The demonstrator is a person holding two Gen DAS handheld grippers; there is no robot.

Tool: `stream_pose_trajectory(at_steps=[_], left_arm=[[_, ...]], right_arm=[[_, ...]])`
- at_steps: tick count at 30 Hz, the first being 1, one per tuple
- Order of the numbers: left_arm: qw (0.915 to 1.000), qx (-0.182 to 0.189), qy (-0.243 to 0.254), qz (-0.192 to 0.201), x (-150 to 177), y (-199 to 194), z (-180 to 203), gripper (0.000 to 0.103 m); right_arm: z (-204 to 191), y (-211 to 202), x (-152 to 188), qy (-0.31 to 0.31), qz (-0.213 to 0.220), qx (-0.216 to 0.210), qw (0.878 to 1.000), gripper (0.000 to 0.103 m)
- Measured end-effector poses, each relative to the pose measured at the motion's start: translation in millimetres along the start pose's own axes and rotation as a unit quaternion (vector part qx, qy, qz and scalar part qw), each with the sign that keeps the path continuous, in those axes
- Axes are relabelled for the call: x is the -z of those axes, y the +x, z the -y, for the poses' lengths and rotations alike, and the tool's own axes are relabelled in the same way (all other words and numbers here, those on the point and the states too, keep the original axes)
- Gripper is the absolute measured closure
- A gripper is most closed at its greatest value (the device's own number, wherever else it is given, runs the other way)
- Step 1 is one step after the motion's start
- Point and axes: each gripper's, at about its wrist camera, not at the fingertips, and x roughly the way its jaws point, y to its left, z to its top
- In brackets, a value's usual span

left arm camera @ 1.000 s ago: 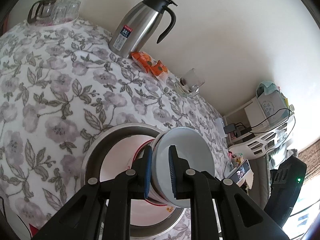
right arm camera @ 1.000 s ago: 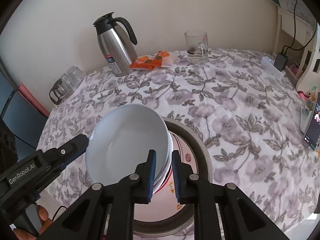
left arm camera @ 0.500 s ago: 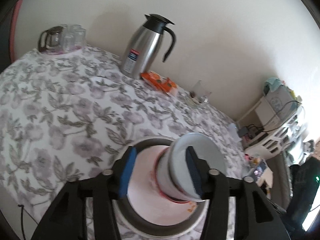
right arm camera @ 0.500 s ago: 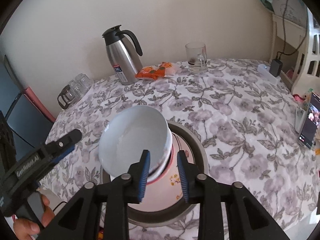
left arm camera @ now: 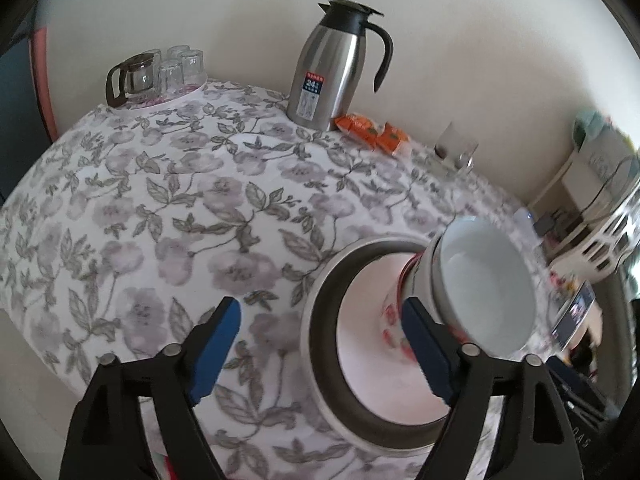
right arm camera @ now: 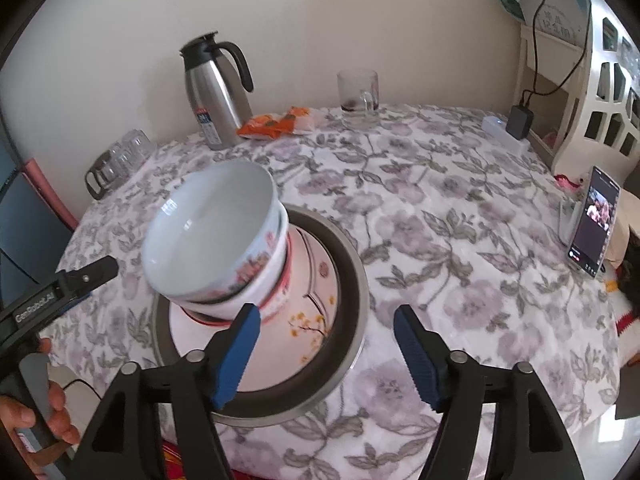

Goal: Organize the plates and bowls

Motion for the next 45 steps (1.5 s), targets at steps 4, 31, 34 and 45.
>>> stream_pose_trajectory(at_steps=[4, 31, 34, 45], left_arm=[[0.9998, -0.007, 0.019, -0.006, 6, 1, 3, 0.011], [0.9927, -0.058, 0.066, -0.083, 31, -5, 4, 0.011], [0.9914, -0.061, 0.070, -0.092, 35, -5, 4, 0.011], [0.9905, -0.062, 0.082, -0.091, 46, -14, 10, 0.011]], right_arm=[[1, 7, 7, -0.005, -0.009, 0.008, 1.000, 0.021], [5, 1, 30, -0.006, -0.040, 0.026, 0.999, 0.000], [6, -4, 31, -0.002, -0.036, 0.026, 0.999, 0.000], [4, -13, 36, -0.006, -0.033, 0.025, 0.999, 0.000]])
